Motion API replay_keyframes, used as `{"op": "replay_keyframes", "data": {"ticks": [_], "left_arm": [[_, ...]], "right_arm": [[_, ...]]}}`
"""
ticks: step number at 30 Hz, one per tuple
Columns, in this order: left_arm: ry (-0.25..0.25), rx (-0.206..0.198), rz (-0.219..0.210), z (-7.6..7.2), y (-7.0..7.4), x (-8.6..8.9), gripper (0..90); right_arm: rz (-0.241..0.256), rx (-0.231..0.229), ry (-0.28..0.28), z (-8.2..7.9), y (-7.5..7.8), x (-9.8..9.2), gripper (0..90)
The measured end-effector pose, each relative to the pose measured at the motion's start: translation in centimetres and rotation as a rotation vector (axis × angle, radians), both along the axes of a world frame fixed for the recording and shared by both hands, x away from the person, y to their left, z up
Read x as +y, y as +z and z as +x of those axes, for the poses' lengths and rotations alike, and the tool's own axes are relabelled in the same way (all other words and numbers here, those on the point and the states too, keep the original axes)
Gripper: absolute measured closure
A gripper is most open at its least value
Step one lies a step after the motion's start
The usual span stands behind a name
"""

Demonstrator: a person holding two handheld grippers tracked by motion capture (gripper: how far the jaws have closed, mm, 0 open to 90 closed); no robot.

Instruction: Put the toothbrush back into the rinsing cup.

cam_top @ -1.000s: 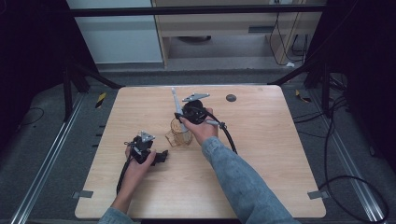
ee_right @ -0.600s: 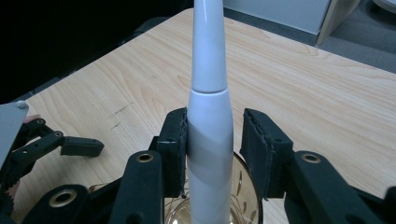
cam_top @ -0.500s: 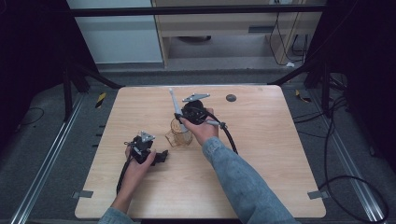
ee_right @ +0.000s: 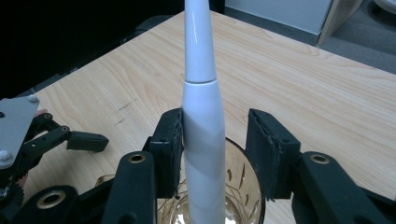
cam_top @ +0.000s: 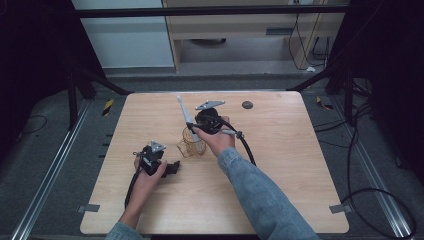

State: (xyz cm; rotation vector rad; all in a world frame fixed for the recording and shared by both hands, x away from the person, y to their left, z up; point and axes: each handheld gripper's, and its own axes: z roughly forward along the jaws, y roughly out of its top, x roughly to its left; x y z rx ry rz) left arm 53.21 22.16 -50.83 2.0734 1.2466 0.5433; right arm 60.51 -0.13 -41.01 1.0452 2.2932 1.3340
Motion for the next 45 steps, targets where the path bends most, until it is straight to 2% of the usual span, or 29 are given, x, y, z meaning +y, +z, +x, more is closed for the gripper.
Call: {"op": "replay_keyframes", "data": {"ticks": [26, 45], "left_arm": [[0.0, 0.0, 0.0, 0.0, 0.0, 0.0, 0.0], [0.0, 0.0, 0.0, 0.0, 0.0, 0.0, 0.0]], "right_arm": [[-0.01, -0.017, 0.007, -0.6, 0.8, -0.5, 52.9], [0.012, -0.031, -0.035, -1.1, 2.1, -1.8, 33.4]]}}
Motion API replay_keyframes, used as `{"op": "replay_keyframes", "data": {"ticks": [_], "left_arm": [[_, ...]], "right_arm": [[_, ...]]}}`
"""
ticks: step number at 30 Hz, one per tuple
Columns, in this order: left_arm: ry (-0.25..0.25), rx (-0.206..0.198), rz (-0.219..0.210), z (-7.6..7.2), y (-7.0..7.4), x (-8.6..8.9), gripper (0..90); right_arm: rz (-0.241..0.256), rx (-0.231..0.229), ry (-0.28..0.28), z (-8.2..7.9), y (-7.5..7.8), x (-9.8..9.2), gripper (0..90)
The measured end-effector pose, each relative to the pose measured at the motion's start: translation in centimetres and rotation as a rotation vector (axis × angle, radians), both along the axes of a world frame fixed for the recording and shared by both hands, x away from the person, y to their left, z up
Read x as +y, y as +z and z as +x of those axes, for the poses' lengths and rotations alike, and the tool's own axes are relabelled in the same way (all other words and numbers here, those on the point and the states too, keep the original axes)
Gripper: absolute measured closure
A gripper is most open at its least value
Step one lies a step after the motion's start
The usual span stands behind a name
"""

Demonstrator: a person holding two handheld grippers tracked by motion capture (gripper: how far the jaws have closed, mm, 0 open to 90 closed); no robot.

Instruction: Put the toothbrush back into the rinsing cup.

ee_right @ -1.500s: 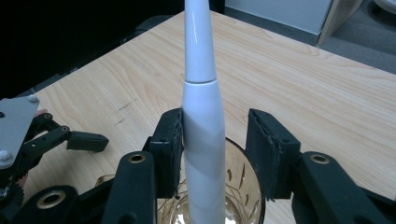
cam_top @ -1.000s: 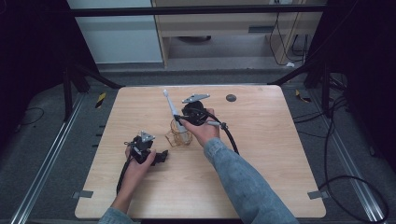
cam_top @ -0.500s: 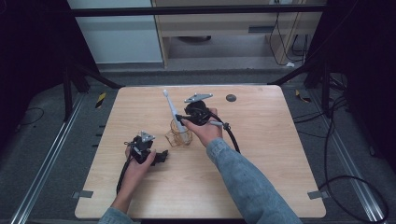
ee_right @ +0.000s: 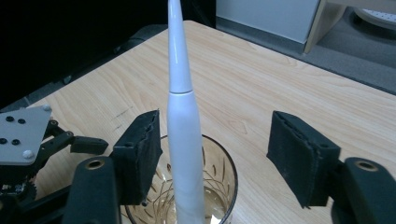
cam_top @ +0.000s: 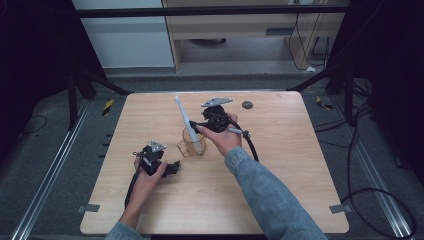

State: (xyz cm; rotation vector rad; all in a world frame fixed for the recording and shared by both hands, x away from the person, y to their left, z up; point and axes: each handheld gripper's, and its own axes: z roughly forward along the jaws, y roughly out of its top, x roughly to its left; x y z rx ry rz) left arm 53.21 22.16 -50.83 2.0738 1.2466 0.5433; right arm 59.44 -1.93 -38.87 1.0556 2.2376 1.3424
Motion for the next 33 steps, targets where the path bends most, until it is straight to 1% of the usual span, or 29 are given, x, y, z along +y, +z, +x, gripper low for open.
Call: {"op": "replay_keyframes", "data": {"ticks": [5, 7, 11, 13, 16, 18, 24, 33], "left_arm": [[0.0, 0.0, 0.0, 0.0, 0.0, 0.0, 0.0], [0.0, 0.0, 0.0, 0.0, 0.0, 0.0, 0.0], [0.0, 0.0, 0.0, 0.0, 0.0, 0.0, 0.0], [0.0, 0.0, 0.0, 0.0, 0.0, 0.0, 0.0], [-0.001, 0.001, 0.002, 0.0, 0.0, 0.0, 0.0], [-0.001, 0.001, 0.002, 0.0, 0.0, 0.0, 0.0], [-0.001, 0.001, 0.001, 0.0, 0.0, 0.0, 0.0], [0.0, 0.0, 0.001, 0.0, 0.0, 0.0, 0.0]], "right_arm": [[0.015, -0.011, -0.011, 0.0, 0.4, -0.4, 27.1], [0.032, -0.008, -0.019, 0.0, 0.6, -0.7, 23.5], [0.05, -0.001, -0.028, 0.1, 0.9, -1.2, 19.3], [0.046, -0.016, -0.029, 0.2, 1.0, -1.4, 16.9], [0.047, -0.023, -0.041, 0.2, 1.3, -1.8, 14.5], [0.046, -0.035, -0.037, 0.3, 1.4, -2.1, 12.7], [0.051, -0.047, -0.075, 0.3, 2.1, -3.2, 11.4], [0.031, -0.051, -0.114, 0.0, 2.7, -5.2, 9.4]]}}
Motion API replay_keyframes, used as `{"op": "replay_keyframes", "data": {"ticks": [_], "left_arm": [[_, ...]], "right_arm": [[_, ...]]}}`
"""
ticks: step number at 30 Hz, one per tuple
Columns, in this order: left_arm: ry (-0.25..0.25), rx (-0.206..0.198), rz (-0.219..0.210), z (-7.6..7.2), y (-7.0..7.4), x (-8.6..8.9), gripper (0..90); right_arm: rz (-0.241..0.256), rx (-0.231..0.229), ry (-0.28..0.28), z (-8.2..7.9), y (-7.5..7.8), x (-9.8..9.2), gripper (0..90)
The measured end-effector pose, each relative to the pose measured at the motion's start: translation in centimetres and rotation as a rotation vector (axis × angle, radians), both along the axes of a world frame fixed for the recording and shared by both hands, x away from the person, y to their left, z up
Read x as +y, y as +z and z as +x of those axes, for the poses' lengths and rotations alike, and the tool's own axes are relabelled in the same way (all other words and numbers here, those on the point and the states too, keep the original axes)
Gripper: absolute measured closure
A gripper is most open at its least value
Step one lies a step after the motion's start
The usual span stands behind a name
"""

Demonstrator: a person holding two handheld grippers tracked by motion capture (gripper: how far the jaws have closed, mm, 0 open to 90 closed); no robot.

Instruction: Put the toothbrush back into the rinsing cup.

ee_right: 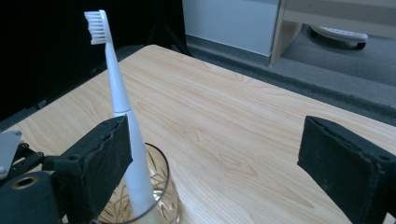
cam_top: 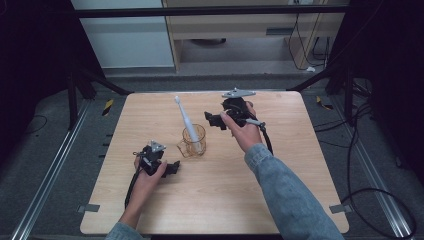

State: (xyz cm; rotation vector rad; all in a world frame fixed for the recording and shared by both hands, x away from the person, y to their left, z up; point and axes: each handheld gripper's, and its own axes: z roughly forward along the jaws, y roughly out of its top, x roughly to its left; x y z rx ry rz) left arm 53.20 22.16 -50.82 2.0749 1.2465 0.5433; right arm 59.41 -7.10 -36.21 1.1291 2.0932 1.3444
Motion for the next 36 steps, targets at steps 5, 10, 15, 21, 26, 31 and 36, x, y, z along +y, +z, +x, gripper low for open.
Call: {"op": "replay_keyframes", "data": {"ticks": [5, 10, 15, 21, 26, 31, 36], "left_arm": [[0.0, 0.0, 0.0, 0.0, 0.0, 0.0, 0.0], [0.0, 0.0, 0.0, 0.0, 0.0, 0.0, 0.0], [0.0, 0.0, 0.0, 0.0, 0.0, 0.0, 0.0], [-0.001, 0.001, 0.001, 0.0, 0.0, 0.0, 0.0], [-0.001, 0.001, 0.002, 0.0, 0.0, 0.0, 0.0], [-0.001, 0.0, 0.001, 0.0, 0.0, 0.0, 0.0], [-0.001, 0.0, 0.001, 0.0, 0.0, 0.0, 0.0]], "right_arm": [[-0.009, 0.0, -0.01, -0.2, 0.2, -1.0, 9.2], [-0.02, 0.003, -0.018, -0.6, 0.1, -2.1, 9.2], [-0.046, -0.004, -0.026, -1.1, 0.0, -3.3, 9.2], [-0.07, -0.007, -0.039, -1.7, -0.2, -4.9, 9.2], [-0.084, 0.002, -0.048, -2.2, -0.8, -6.1, 9.1], [-0.092, 0.013, -0.065, -2.6, -1.6, -7.4, 9.2], [-0.098, 0.022, -0.085, -3.1, -2.1, -9.0, 9.1]]}}
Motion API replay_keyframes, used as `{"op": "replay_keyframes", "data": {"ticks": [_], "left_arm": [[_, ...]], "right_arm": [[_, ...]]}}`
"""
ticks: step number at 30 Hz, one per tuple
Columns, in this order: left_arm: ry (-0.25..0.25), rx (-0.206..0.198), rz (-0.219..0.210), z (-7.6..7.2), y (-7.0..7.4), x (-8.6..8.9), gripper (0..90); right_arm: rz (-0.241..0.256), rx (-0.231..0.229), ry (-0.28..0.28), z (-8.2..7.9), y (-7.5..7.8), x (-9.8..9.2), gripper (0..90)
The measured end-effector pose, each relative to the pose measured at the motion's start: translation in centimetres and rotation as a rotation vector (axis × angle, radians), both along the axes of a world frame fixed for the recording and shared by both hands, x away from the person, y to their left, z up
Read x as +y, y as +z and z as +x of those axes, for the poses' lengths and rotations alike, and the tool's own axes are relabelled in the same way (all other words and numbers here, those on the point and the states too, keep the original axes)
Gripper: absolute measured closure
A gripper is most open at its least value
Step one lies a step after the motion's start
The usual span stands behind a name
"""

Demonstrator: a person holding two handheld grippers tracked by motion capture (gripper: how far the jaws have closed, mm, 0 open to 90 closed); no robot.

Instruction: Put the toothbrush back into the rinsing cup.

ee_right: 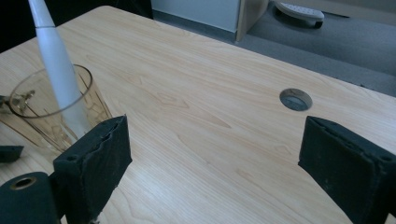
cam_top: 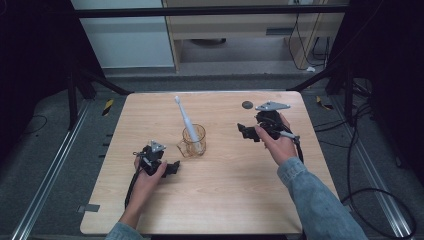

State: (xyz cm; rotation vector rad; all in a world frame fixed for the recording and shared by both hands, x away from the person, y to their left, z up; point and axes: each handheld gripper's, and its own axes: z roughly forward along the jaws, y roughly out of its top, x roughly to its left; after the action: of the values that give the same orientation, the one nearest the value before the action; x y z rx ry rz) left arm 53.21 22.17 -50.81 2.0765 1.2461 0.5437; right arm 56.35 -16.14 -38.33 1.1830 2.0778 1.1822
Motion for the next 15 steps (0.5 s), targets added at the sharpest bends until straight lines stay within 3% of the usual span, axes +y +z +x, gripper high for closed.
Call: {"op": "replay_keyframes", "data": {"ticks": [8, 11, 15], "left_arm": [[0.0, 0.0, 0.0, 0.0, 0.0, 0.0, 0.0], [0.0, 0.0, 0.0, 0.0, 0.0, 0.0, 0.0], [0.0, 0.0, 0.0, 0.0, 0.0, 0.0, 0.0]], "right_arm": [[-0.003, 0.016, -0.038, -0.8, -1.2, -2.4, 9.0], [-0.029, 0.021, -0.051, -1.0, -2.2, -3.1, 8.9], [-0.02, 0.049, -0.06, -1.1, -3.7, -4.1, 11.8]]}}
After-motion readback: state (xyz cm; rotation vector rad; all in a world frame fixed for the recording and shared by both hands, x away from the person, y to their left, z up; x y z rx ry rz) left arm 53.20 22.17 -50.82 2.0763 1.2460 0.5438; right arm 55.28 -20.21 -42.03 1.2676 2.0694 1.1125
